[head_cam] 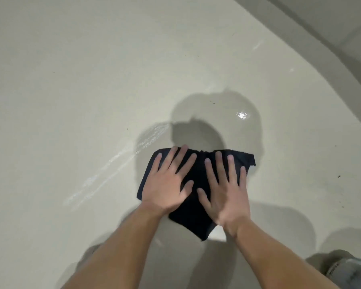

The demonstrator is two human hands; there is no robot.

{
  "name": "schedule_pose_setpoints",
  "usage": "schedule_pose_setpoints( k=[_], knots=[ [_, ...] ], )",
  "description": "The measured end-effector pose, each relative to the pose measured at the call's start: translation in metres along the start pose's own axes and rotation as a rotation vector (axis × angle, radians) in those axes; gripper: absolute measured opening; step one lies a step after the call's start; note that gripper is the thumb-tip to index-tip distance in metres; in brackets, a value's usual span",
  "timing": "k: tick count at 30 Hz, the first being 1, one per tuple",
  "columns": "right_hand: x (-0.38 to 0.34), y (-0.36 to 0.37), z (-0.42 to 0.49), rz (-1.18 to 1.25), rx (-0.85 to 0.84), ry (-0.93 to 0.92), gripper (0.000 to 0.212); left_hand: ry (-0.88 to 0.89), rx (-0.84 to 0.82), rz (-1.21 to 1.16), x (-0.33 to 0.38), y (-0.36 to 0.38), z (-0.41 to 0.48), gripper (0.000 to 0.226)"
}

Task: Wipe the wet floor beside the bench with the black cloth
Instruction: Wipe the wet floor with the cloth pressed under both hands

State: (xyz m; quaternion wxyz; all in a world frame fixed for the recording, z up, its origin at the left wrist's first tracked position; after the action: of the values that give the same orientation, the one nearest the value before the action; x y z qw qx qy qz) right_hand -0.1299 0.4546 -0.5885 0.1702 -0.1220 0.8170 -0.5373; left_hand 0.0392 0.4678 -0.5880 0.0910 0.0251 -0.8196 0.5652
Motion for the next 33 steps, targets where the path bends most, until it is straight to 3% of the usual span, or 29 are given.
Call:
schedule_pose_setpoints(
  k=[2,6,10,15,19,24,27,30,33],
  knots=[
    [0.006,-0.017,0.042,-0.03,0.021,-0.067,0.076,-0.036,0.047,0.003,-0.014,-0.01,0.02,0.068],
    [-0.005,-0.052,0.145,-0.047,0.075,-0.134,0.072,-0.281,0.19,-0.074,-0.058,-0.036,0.071,0.064],
    [-0.009,-0.06,0.177,-0.09,0.053,-0.156,0.071,-0.421,0.311,-0.107,-0.077,-0.042,0.087,0.065],
    [-0.03,-0.039,0.118,-0.099,0.052,-0.324,0.07,-0.634,0.282,-0.176,-0.034,-0.007,0.017,0.064],
    [-0.056,0.0,0.011,-0.135,-0.102,-0.559,0.066,-0.85,0.209,-0.299,0.033,0.043,-0.094,0.063],
    [-0.103,0.049,-0.089,-0.387,-0.308,-0.819,0.067,-1.253,0.137,-0.501,0.104,0.096,-0.228,0.062],
    [-0.155,0.052,-0.09,-0.438,-0.278,-0.937,0.065,-1.358,0.16,-0.601,0.072,0.1,-0.257,0.063],
    [-0.232,0.061,-0.072,-0.417,-0.219,-1.078,0.062,-1.489,0.278,-0.623,-0.007,0.101,-0.289,0.063],
    [-0.311,0.075,-0.062,-0.373,-0.136,-1.147,0.061,-1.495,0.316,-0.55,-0.085,0.106,-0.321,0.061]
  ],
)
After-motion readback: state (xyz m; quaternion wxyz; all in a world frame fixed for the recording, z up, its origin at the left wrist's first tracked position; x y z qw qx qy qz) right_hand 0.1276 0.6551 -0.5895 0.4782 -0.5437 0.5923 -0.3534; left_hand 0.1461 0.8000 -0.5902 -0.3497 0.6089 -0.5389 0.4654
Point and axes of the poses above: each hand's wrist, its own z-axis towards the middle knuckle, its own y-axis out of the palm, x = y × z, the point moved 5 cm from there along z, towards the middle knuckle
